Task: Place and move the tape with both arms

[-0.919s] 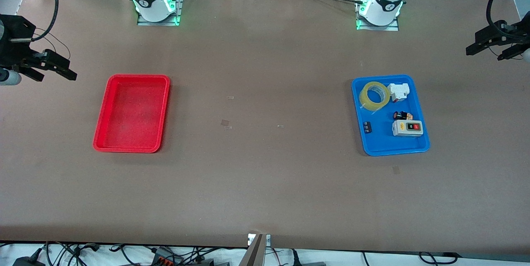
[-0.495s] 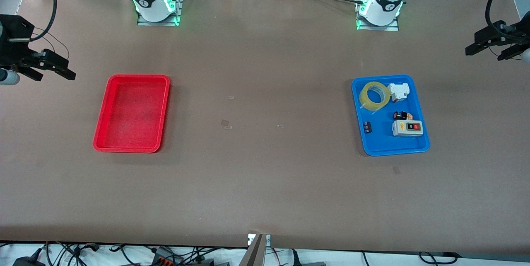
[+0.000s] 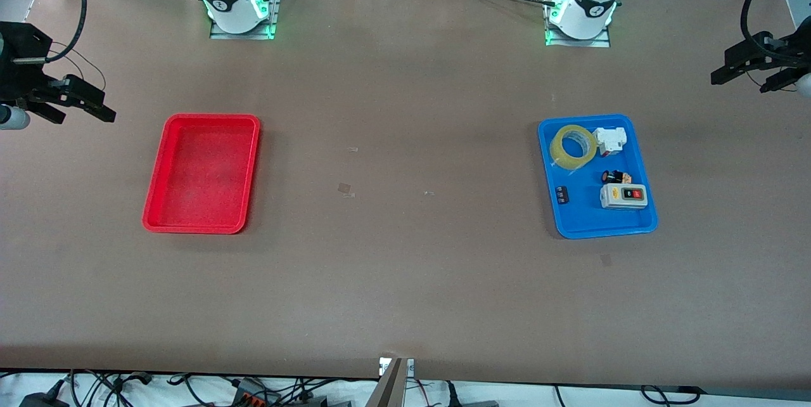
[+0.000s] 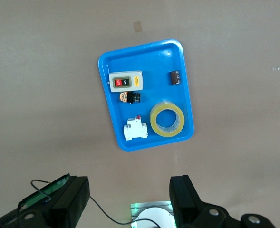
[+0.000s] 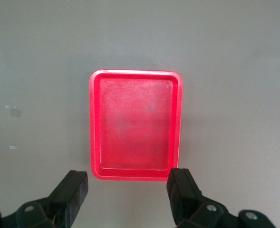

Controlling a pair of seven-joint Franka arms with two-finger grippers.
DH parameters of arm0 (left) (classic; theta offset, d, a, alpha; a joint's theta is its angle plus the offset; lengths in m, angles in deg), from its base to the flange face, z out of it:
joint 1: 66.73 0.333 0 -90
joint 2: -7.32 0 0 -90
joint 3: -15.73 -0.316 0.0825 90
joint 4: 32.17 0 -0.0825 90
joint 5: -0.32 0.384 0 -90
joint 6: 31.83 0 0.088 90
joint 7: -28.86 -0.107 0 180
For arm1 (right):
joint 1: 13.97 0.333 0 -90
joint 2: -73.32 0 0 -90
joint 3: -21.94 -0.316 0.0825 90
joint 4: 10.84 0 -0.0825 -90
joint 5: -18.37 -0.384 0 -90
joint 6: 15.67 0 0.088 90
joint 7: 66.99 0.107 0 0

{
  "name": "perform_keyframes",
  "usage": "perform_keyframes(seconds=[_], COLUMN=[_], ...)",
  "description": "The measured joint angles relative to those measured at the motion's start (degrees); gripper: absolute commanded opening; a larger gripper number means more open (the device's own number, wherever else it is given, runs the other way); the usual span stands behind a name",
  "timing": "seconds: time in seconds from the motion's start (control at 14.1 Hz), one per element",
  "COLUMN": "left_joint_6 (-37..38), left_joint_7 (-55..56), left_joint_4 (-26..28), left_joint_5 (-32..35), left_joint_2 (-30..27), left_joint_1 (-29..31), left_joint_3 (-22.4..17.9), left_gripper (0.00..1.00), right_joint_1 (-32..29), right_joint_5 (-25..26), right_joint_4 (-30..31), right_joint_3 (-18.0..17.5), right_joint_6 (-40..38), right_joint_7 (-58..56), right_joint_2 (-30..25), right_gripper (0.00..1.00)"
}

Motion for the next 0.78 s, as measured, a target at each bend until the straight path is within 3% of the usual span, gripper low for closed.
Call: perform_keyframes(seconds=[0.28, 0.78], left_joint_6=[-6.13, -28.99], left_joint_7=[-0.07, -0.07], left_joint_4=[9.05, 32.17], left_joint_5=[0.0, 0.0], left_joint_2=[0.23, 0.56], left_joint_1=[0.0, -0.06], left_joint_3=[0.66, 3.91], left_gripper=[1.0, 1.0], right_joint_1=[0.01, 0.06], right_joint_5=[0.05, 0.06], right_joint_4=[-0.02, -0.05], right_joint_3=[0.0, -0.02], right_joint_6=[-0.13, -0.43], right_joint_7=[-0.01, -0.02], right_joint_2=[0.0, -0.01], right_gripper=[1.0, 1.0])
